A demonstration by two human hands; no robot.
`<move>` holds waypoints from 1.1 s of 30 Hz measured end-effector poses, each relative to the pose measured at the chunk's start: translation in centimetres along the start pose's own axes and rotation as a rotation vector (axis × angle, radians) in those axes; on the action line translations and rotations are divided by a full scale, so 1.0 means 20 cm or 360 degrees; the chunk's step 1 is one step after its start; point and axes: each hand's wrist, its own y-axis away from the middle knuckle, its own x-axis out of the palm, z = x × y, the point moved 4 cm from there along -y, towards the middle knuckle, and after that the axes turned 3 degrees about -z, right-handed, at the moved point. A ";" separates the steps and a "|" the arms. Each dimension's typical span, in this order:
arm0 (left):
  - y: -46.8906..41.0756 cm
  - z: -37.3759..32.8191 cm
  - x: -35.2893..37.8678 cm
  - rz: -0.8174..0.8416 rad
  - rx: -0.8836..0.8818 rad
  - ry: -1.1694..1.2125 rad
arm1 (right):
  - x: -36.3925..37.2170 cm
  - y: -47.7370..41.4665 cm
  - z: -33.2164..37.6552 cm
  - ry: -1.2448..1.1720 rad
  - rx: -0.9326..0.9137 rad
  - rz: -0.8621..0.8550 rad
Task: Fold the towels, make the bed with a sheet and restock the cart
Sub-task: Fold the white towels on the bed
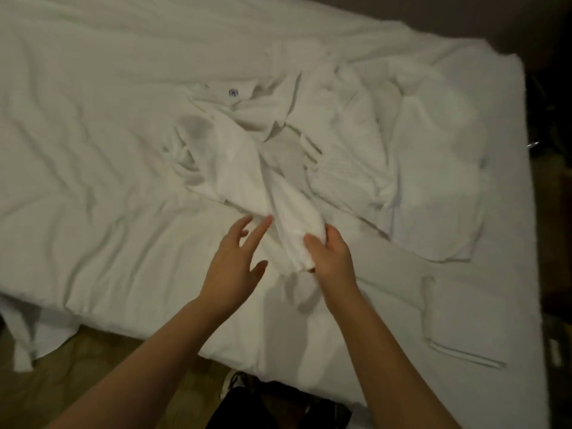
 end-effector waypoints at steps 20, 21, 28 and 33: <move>-0.05 -1.03 -0.71 0.0053 0.0513 0.0668 | -0.61 0.94 0.95 -0.0759 -0.0348 -0.0046; -0.04 -1.07 -0.75 -0.0053 0.0464 0.0718 | -0.67 0.98 0.97 -0.0756 -0.0446 -0.0117; 0.02 -1.53 -0.97 0.0152 0.0793 0.0307 | -0.88 1.13 1.07 0.0903 -0.1103 -0.0335; 0.05 -1.60 -0.98 0.0241 0.0659 0.0342 | -0.97 1.15 1.09 0.0477 -0.1239 -0.0537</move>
